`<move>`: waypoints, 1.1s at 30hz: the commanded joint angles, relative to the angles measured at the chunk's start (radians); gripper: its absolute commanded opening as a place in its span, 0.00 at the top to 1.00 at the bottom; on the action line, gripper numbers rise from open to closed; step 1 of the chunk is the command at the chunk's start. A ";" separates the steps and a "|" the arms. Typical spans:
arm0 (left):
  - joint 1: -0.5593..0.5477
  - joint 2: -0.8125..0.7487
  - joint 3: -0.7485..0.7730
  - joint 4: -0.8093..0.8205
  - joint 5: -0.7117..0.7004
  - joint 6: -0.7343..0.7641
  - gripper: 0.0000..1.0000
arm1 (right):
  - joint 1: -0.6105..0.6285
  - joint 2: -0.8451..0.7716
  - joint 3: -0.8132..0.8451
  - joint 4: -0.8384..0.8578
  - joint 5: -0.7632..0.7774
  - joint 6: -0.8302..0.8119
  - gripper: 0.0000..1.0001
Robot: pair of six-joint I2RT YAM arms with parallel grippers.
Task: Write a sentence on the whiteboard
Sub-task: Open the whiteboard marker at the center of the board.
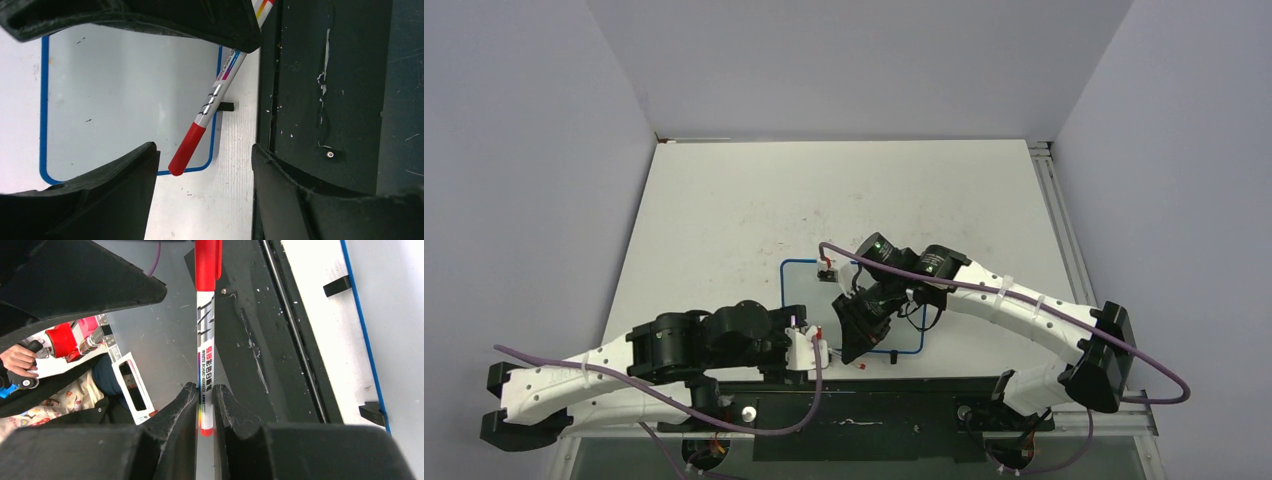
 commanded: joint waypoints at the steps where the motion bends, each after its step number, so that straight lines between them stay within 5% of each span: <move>1: -0.035 0.020 0.003 0.015 -0.021 0.011 0.36 | 0.015 0.002 0.041 -0.004 -0.049 -0.017 0.95; 12: -0.093 0.067 -0.005 0.004 -0.089 0.012 0.59 | 0.027 -0.001 0.061 -0.024 -0.059 -0.023 0.95; 19: -0.120 0.077 -0.012 0.004 -0.131 0.015 0.61 | 0.039 0.000 0.084 -0.039 -0.064 -0.025 0.95; 27: -0.160 0.096 -0.014 -0.011 -0.185 -0.001 0.97 | 0.046 -0.005 0.087 -0.050 -0.044 -0.028 0.95; 29: -0.169 0.105 -0.012 -0.013 -0.196 -0.012 1.00 | 0.044 -0.006 0.090 -0.040 -0.021 -0.012 0.95; 30: -0.169 0.108 -0.012 -0.014 -0.204 -0.021 1.00 | 0.043 -0.009 0.092 -0.040 0.002 0.002 0.93; 33: -0.170 0.098 -0.017 0.002 -0.260 -0.082 1.00 | 0.042 -0.053 0.068 -0.008 0.080 0.051 0.58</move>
